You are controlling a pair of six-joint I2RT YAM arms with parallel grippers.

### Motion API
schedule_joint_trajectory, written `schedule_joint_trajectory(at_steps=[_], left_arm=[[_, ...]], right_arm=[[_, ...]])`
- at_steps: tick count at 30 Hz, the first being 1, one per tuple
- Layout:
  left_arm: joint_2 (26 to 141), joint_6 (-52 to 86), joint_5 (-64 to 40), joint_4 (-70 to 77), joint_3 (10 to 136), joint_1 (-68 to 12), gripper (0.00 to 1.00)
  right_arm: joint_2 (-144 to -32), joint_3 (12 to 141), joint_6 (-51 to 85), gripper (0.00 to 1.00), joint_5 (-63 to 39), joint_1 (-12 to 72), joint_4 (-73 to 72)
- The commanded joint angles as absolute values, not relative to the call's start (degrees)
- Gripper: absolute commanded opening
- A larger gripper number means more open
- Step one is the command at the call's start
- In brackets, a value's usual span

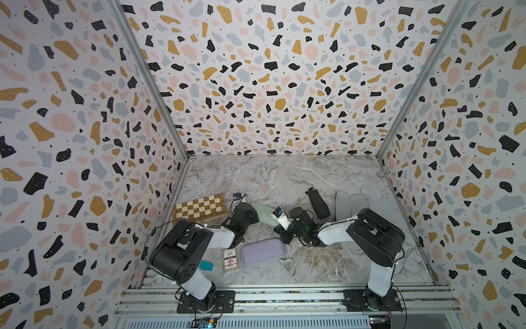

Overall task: Put umbrellas into zippered umbrella sleeves
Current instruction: Zip the zipper on the umbrella sleeve.

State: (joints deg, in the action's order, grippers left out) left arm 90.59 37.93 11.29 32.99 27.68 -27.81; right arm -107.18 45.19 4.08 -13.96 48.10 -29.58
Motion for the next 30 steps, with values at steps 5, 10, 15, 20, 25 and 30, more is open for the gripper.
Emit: schedule_joint_trajectory(at_steps=[5,10,15,20,25,30], left_arm=[[88.29,35.95,5.01,26.39,25.43,-30.68,0.46],[85.03,35.80,6.01,25.29,24.42,-30.30,0.65],[79.23,35.26,9.14,20.99,23.60,-29.64,0.85],[71.92,33.65,10.50,13.55,24.78,-29.58,0.99],[64.97,32.09,6.68,9.03,26.45,-29.62,0.99],[59.64,31.88,2.59,4.18,30.29,-30.89,0.99]], right_arm=[[-103.08,43.60,4.68,0.12,-10.17,46.71,-28.93],[-100.80,41.25,6.58,0.25,-10.74,46.49,-29.12],[-99.83,40.84,8.39,0.43,-9.82,45.38,-27.78],[-93.87,37.14,10.02,0.54,-8.21,45.35,-28.83],[-86.02,33.57,10.71,0.88,-3.56,45.26,-30.22],[-76.37,31.55,10.77,1.00,4.02,44.30,-30.31]])
